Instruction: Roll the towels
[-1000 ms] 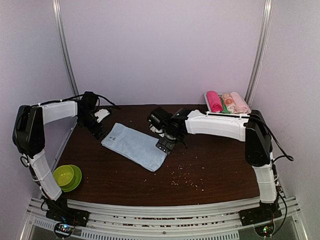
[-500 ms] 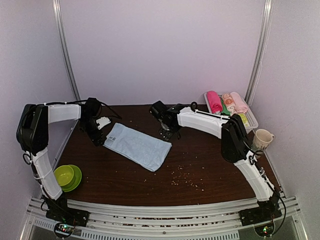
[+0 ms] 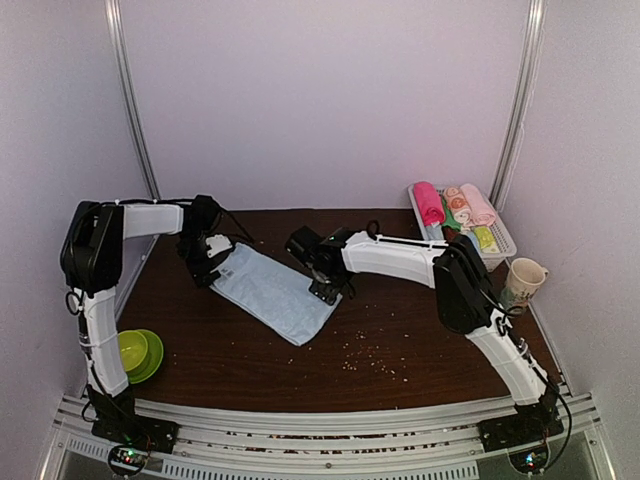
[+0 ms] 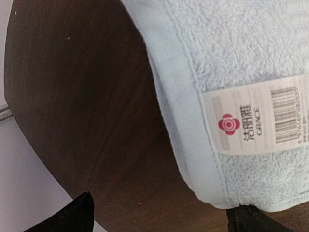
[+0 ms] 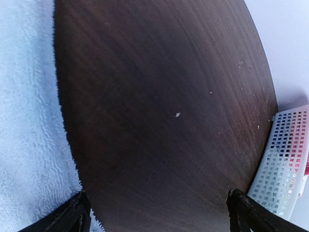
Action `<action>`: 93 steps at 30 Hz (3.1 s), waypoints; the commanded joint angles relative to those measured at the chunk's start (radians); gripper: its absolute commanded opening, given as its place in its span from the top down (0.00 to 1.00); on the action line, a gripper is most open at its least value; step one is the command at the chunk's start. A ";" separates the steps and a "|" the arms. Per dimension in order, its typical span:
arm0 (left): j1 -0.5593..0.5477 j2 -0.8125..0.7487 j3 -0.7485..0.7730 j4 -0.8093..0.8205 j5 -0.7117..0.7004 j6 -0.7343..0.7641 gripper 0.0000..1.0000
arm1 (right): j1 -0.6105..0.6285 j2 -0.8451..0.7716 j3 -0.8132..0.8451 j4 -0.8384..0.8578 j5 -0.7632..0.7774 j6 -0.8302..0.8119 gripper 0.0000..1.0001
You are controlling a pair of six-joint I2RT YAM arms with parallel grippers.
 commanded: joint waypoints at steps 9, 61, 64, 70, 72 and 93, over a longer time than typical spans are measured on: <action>-0.125 0.221 0.297 -0.124 -0.173 0.077 0.02 | 0.052 -0.266 -0.353 0.063 -0.184 0.094 0.00; -0.658 -0.648 -0.775 0.564 0.215 0.213 0.02 | 0.082 -1.187 -1.378 1.004 -0.178 -0.401 0.00; -0.688 -0.583 -0.756 0.572 0.172 0.179 0.02 | 0.082 -1.205 -1.376 0.991 -0.173 -0.403 0.00; -0.752 -0.500 -0.775 0.603 0.104 0.158 0.05 | 0.082 -1.202 -1.328 0.907 -0.194 -0.450 0.00; -0.767 -0.493 -0.778 0.612 0.087 0.155 0.08 | 0.082 -1.197 -1.341 0.928 -0.215 -0.470 0.00; -0.723 -0.511 -0.681 0.432 0.233 0.021 1.00 | 0.186 -0.990 -1.374 0.977 -0.462 -0.699 0.00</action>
